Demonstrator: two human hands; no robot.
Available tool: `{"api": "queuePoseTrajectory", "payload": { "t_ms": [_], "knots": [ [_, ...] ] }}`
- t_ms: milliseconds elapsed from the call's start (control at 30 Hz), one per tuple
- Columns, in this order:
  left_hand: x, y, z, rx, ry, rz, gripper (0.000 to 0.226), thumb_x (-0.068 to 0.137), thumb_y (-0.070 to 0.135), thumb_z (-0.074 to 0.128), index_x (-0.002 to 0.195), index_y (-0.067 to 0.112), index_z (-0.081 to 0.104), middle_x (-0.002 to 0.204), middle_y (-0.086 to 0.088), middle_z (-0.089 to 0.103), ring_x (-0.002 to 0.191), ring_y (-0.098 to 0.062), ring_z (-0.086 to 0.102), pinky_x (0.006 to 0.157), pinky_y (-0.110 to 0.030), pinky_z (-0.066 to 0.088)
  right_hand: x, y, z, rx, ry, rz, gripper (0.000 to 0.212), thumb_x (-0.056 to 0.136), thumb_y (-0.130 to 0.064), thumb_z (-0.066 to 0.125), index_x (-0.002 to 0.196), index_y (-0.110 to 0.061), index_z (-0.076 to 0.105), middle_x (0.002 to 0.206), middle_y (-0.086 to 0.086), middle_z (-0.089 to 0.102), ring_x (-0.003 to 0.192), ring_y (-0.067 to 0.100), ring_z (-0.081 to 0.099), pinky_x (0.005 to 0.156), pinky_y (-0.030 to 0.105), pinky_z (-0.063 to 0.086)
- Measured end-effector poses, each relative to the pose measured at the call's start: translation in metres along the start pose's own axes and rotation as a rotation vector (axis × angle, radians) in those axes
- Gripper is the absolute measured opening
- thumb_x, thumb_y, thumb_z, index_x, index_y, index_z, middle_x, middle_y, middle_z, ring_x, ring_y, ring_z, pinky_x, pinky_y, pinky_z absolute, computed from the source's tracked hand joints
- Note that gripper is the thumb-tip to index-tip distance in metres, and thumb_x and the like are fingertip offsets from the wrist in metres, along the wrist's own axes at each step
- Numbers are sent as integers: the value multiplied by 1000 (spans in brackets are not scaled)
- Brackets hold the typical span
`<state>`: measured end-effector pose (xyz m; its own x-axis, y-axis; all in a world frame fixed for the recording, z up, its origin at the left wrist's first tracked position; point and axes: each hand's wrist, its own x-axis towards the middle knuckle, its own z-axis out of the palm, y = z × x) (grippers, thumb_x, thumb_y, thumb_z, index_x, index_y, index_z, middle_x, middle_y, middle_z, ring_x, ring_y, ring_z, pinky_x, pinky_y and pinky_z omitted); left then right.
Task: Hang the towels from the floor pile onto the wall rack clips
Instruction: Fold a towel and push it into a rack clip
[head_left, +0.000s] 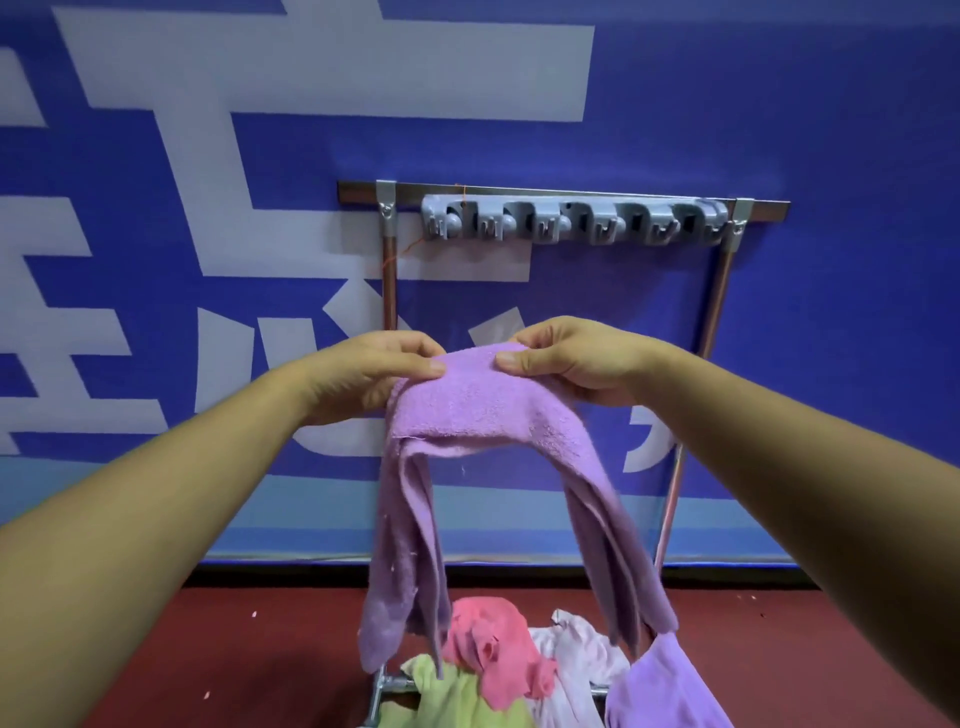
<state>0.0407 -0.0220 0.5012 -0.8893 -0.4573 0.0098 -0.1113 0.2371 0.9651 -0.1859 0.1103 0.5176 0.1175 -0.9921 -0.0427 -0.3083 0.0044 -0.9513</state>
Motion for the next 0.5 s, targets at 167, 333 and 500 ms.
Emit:
{"api": "queuePoseTrajectory", "payload": {
  "t_ms": [167,333,500],
  "knots": [
    [22,24,-29,-10,38,63,26,78,23,70,100,11,63,94,-8,61,85,-18,57,72,-26,46,30,-22,-19,-9,84,-48,16,98,-15,60,96,0,60,85,14,60,72,19,58,64,27,50],
    [49,50,-58,22,140,99,17,75,20,68,90,14,66,83,-4,59,71,-14,54,59,-19,44,59,-52,-32,-177,162,-136,21,93,-21,69,97,-1,65,84,9,61,74,18,56,66,30,46],
    [78,71,-89,47,264,169,14,70,22,71,83,17,68,80,-5,56,67,-15,50,55,-21,38,92,-86,-46,-458,380,-190,33,87,-39,74,72,-11,63,64,-2,55,59,12,48,58,28,39]
  ]
}}
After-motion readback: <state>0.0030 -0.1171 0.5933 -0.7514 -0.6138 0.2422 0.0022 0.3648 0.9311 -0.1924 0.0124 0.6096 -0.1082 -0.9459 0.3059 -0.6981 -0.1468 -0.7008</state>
